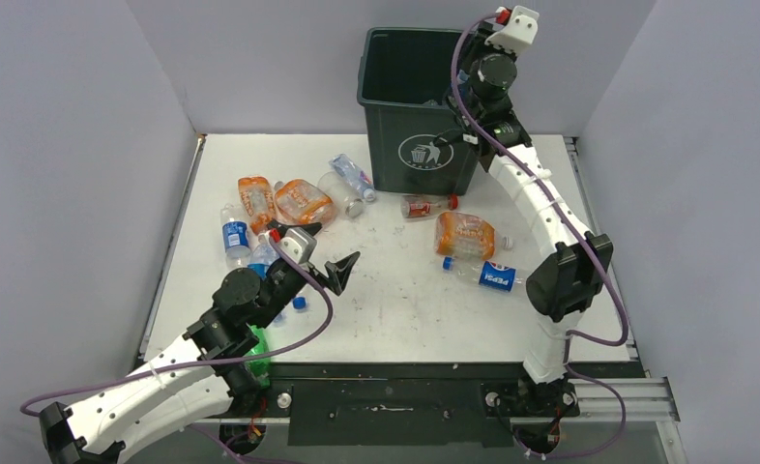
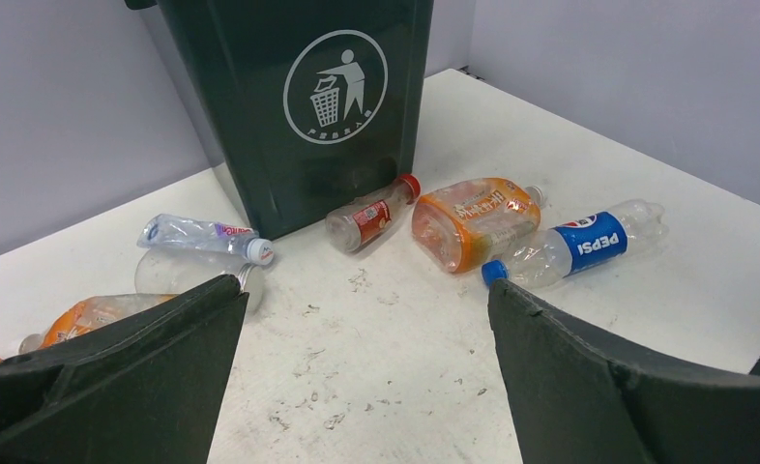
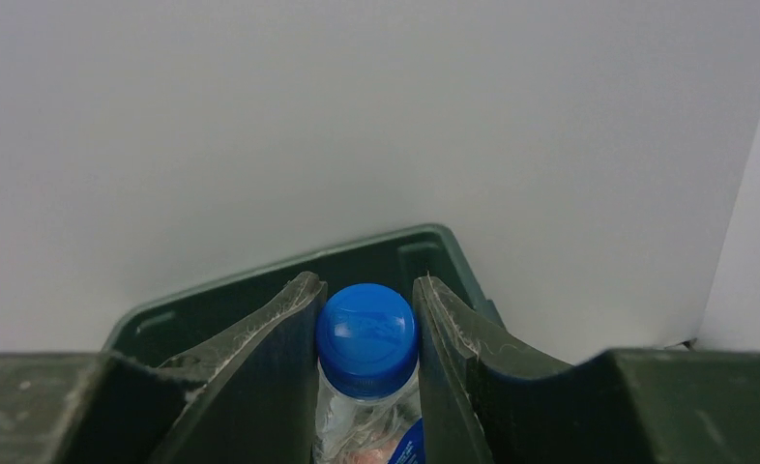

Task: Put the plastic bottles in the bin
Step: Place the plastic bottle in the trash bin, then pick up the plastic bottle at the center of the board.

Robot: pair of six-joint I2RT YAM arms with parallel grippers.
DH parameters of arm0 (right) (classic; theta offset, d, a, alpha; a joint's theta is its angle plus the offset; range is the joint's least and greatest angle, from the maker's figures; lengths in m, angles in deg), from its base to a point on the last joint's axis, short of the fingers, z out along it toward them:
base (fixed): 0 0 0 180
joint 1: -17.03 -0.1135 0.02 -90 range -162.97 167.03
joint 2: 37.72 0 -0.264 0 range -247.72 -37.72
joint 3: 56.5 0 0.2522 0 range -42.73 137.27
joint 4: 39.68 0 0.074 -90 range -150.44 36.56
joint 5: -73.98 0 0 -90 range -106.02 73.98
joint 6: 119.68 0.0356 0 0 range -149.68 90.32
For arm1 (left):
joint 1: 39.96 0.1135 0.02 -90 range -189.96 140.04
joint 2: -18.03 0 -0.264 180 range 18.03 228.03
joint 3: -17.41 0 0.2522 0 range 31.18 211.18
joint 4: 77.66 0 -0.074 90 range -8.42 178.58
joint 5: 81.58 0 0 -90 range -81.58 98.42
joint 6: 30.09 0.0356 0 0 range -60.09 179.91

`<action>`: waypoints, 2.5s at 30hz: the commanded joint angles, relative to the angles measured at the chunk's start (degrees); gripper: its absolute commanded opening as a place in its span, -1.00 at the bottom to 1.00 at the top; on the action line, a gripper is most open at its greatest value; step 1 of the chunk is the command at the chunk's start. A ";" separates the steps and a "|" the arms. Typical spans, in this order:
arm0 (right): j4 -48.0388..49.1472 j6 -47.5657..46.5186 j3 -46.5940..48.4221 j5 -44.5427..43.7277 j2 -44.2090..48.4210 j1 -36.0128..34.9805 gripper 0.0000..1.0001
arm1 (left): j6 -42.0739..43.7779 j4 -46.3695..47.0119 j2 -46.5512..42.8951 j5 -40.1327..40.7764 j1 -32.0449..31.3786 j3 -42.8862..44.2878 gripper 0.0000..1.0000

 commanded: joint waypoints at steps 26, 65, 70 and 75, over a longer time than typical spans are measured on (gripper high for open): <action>-18.70 12.12 8.76 8.08 5.40 -0.42 0.86 | 0.48 1.93 1.07 0.76 -0.04 0.95 0.92; -18.55 48.75 -88.03 12.46 49.40 17.65 0.91 | -0.58 -1.54 2.90 -0.64 -2.15 3.02 0.92; -18.58 53.25 -91.84 15.80 52.16 17.17 0.89 | -0.58 -1.85 2.87 -1.25 -2.15 3.37 0.92; -19.61 65.29 -97.37 13.30 58.43 8.75 0.87 | -0.59 -2.01 3.53 -1.55 -2.15 3.40 0.92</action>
